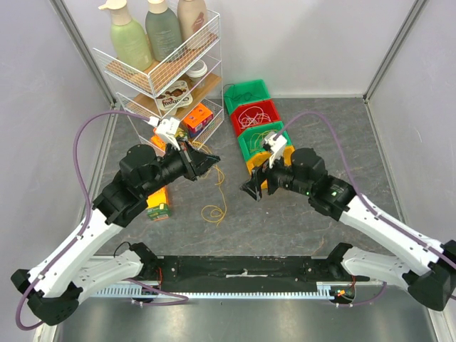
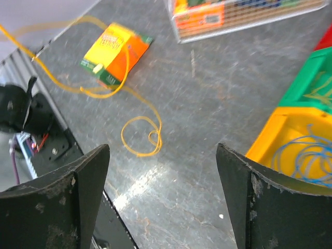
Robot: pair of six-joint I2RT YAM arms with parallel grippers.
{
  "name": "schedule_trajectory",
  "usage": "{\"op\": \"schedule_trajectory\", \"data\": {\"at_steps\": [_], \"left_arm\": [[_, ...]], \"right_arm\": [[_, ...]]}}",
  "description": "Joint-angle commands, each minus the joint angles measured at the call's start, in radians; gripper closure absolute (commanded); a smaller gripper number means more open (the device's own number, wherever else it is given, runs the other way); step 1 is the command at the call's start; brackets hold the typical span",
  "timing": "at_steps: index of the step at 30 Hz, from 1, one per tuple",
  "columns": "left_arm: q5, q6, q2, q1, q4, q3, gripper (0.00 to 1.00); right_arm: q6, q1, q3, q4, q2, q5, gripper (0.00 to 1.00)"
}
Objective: Untangle the cables
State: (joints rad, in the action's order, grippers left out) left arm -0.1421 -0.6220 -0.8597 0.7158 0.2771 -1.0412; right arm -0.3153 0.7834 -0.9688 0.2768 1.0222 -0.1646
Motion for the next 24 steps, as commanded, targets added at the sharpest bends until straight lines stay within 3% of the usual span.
{"op": "schedule_trajectory", "data": {"at_steps": [1, 7, 13, 17, 24], "left_arm": [[0.076, -0.062, -0.002, 0.002, 0.068, -0.063, 0.98], [0.082, -0.070, -0.006, 0.002, 0.068, -0.077, 0.98], [0.102, -0.051, -0.002, 0.001, 0.070, -0.057, 0.98], [0.108, -0.047, -0.001, 0.002, 0.076, -0.037, 0.98], [0.124, -0.036, 0.016, 0.001, 0.088, -0.031, 0.98]], "right_arm": [[0.019, 0.026, 0.135, -0.305, 0.042, -0.164, 0.10], [-0.063, 0.062, 0.264, -0.519, 0.176, -0.112, 0.14], [-0.205, 0.099, 0.367, -0.663, 0.288, -0.142, 0.21], [-0.339, 0.122, 0.436, -0.848, 0.361, -0.170, 0.24], [-0.444, 0.128, 0.406, -0.933, 0.518, -0.108, 0.31]]}}
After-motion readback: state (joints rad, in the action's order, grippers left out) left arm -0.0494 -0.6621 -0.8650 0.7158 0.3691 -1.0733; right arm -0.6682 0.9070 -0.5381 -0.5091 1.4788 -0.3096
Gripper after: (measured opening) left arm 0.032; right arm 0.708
